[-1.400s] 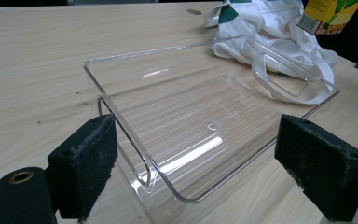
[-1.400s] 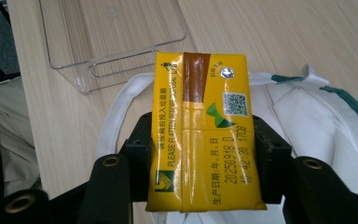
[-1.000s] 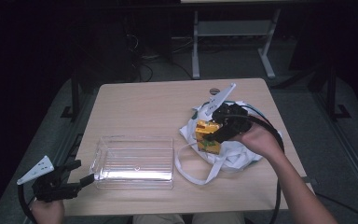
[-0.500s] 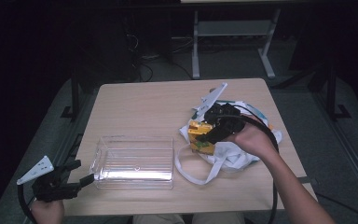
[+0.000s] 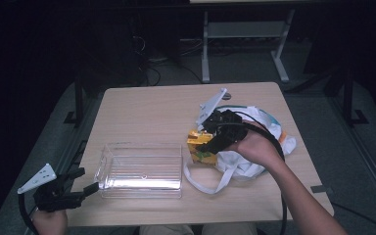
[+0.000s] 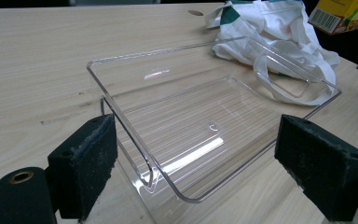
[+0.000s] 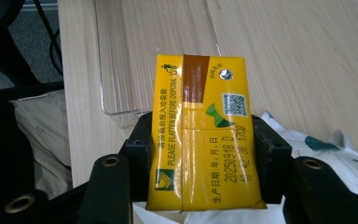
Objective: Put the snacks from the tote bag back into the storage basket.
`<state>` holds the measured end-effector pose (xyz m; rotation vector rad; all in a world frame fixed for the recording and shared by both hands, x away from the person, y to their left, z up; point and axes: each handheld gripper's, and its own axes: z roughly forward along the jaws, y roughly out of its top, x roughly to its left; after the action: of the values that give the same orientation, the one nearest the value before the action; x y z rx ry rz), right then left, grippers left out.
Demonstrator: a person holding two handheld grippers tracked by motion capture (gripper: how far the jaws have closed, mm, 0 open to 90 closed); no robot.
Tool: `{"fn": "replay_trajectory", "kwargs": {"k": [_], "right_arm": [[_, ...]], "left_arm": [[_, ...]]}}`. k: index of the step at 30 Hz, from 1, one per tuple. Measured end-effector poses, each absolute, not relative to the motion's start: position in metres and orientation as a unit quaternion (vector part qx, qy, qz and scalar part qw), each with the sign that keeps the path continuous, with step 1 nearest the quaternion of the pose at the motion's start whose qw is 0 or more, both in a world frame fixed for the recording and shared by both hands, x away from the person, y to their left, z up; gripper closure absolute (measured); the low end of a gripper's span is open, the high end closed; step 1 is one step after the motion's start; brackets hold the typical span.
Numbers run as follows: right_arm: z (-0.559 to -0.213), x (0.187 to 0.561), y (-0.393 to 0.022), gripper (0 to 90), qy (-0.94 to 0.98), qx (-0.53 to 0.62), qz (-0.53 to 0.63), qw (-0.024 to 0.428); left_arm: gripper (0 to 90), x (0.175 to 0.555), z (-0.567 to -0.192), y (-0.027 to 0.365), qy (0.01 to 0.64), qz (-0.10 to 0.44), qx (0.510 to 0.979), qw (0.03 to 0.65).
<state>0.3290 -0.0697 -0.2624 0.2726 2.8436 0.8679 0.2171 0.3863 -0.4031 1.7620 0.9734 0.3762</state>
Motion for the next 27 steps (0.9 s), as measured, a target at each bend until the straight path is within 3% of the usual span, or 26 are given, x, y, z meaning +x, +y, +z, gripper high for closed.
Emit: {"fn": "replay_trajectory", "kwargs": {"k": [27], "right_arm": [[-0.268,0.316,-0.013,51.2,0.952,0.038,0.302,0.046]], "left_arm": [[12.8,0.217,-0.403,0.387,0.408,0.158,0.733,0.520]]}}
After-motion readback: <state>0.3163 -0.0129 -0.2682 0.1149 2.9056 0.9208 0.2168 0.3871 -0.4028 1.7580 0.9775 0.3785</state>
